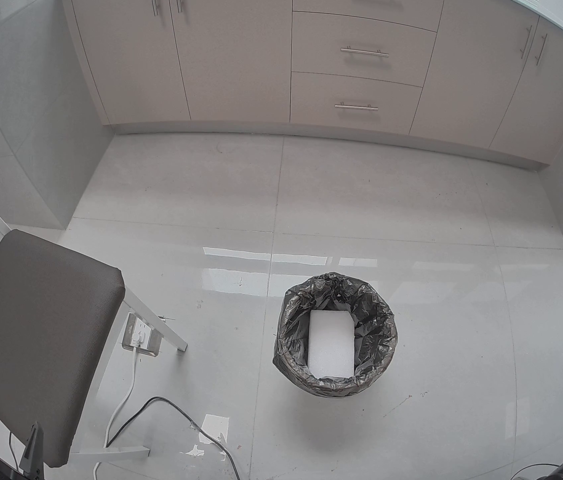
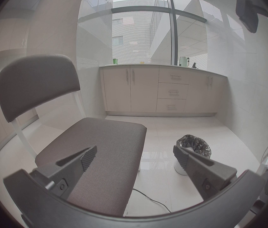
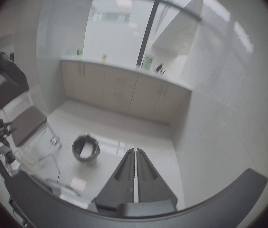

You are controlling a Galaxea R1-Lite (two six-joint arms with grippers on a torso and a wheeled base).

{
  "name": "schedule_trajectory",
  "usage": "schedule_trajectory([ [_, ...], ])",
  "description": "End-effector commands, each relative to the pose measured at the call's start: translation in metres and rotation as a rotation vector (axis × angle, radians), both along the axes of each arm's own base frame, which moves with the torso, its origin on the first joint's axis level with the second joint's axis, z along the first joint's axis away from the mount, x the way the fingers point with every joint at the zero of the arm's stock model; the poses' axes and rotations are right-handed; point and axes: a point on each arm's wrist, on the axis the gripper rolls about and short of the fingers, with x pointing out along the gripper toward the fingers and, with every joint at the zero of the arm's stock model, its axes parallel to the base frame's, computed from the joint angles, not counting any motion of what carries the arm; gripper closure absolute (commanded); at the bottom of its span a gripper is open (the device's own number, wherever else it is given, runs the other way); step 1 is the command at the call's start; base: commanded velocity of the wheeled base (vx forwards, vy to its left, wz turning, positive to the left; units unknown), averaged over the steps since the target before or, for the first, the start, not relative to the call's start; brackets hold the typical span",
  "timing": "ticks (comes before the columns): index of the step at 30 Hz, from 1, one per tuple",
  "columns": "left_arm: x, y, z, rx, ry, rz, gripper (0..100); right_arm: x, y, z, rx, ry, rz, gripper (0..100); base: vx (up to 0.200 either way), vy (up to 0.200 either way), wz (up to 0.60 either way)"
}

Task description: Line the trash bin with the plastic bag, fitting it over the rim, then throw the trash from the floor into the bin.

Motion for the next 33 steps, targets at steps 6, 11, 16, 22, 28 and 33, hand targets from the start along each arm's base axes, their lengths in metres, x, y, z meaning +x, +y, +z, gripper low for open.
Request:
schedule_trajectory([
  [6,0.0,0.0,-0.005,0.0,0.002,0.0,0,-0.144,0.017,-0.125,-0.004,-0.789,-0.05,100,0.0,0.0,0.0],
  [11,0.0,0.0,-0.005,0.0,0.002,0.0,0,-0.129,0.015,-0.13,0.032,-0.713,0.011,100,0.0,0.0,0.0],
  [16,0.0,0.0,-0.005,0.0,0.002,0.0,0,-0.098,0.016,-0.131,0.098,-0.599,0.096,100,0.0,0.0,0.0],
  [22,0.0,0.0,-0.005,0.0,0.002,0.0,0,-0.017,0.016,-0.132,0.206,-0.486,0.1,100,0.0,0.0,0.0],
  [28,0.0,0.0,-0.005,0.0,0.002,0.0,0,0.104,0.016,-0.188,0.24,-0.481,0.097,100,0.0,0.0,0.0],
  [33,0.0,0.0,-0.005,0.0,0.002,0.0,0,0.139,0.016,-0.243,0.239,-0.376,0.087,100,0.0,0.0,0.0],
])
